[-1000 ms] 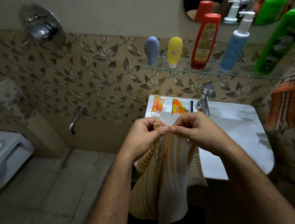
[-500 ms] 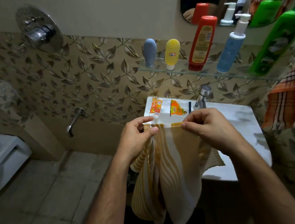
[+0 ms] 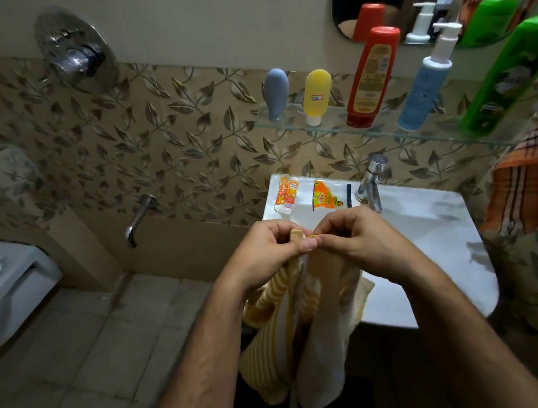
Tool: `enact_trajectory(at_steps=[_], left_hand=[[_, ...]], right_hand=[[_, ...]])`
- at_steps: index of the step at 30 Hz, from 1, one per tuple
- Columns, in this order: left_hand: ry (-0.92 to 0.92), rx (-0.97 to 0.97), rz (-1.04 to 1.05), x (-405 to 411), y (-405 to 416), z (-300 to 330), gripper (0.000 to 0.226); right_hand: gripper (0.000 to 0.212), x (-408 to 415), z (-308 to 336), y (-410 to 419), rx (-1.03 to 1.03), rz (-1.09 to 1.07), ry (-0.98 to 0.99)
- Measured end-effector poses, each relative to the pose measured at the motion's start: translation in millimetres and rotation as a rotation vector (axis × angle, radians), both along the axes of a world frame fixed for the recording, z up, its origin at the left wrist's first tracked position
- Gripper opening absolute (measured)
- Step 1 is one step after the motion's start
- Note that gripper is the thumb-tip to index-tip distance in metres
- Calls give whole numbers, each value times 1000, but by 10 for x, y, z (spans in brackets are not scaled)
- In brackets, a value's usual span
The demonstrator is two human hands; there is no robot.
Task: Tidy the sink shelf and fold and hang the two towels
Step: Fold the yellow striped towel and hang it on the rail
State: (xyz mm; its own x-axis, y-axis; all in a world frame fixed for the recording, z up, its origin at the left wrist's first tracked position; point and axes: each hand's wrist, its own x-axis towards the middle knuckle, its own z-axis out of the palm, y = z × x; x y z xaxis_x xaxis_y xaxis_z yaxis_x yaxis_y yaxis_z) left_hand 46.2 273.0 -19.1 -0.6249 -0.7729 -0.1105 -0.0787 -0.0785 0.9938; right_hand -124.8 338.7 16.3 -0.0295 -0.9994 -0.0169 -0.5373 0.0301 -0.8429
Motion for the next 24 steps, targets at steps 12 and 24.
enact_trajectory(at_steps=[12, 24], left_hand=[[-160, -133, 421, 64, -180, -69, 5], [50, -69, 195, -21, -3, -26, 34]], right_hand=[[17, -281, 146, 261, 90, -99, -32], [12, -101, 56, 14, -30, -50, 101]])
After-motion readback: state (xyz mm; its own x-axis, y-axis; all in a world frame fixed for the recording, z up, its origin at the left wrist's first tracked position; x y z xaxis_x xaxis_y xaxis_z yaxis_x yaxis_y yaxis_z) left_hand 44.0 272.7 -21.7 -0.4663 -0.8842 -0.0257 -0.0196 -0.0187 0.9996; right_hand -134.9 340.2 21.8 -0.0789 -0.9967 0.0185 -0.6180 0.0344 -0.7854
